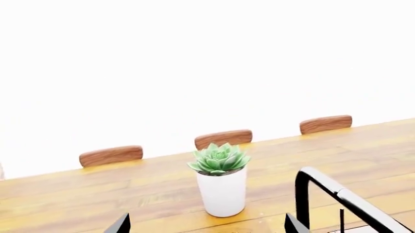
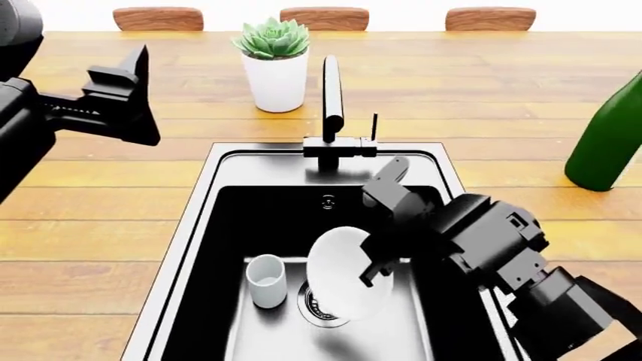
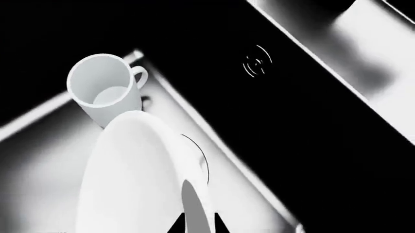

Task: Pick the cup and bowl from the sink and place them on the counter for drying.

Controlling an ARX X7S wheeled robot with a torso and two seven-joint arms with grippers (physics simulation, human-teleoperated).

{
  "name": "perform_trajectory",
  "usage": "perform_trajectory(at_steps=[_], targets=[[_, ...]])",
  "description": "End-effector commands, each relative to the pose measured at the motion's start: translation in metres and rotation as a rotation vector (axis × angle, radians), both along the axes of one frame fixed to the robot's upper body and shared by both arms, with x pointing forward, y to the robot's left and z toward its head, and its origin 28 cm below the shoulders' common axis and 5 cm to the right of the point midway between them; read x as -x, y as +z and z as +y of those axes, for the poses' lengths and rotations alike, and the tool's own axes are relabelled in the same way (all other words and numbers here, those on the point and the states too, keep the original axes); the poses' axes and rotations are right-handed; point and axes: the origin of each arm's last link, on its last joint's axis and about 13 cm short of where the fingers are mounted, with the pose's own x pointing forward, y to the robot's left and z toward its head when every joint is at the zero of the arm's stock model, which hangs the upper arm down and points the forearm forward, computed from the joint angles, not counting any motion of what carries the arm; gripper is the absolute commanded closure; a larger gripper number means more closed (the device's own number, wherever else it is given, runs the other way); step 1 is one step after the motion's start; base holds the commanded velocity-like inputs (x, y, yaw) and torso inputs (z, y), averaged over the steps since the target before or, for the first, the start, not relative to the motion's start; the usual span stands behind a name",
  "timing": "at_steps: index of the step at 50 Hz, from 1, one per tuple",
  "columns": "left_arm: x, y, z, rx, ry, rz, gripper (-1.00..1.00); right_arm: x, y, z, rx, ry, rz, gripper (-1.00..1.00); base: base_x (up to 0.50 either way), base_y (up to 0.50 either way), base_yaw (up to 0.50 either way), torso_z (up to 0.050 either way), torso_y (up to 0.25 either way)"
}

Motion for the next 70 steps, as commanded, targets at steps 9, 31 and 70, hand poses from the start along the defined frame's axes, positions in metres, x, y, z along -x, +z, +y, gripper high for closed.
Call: perform_trajectory(at_steps=[9, 31, 70], targets=[[-0.007, -0.004, 0.001, 0.034, 0.030, 0.031, -1.00, 0.017, 0.056, -0.010, -0.101, -0.129, -0.050, 1.00, 0.00, 0.00, 0.00, 0.000, 0.000], [-0.009, -0.013, 0.002, 0.045, 0.013, 0.052, -1.00, 0.048, 0.121, -0.068, -0.228, -0.367, -0.109, 1.00, 0.00, 0.00, 0.00, 0.000, 0.000], [-0.017, -0.022, -0.005, 0.031, 0.021, 0.078, -1.00, 0.180, 0.107, -0.174, -0.465, -1.159, -0.294, 1.00, 0.00, 0.00, 0.00, 0.000, 0.000]])
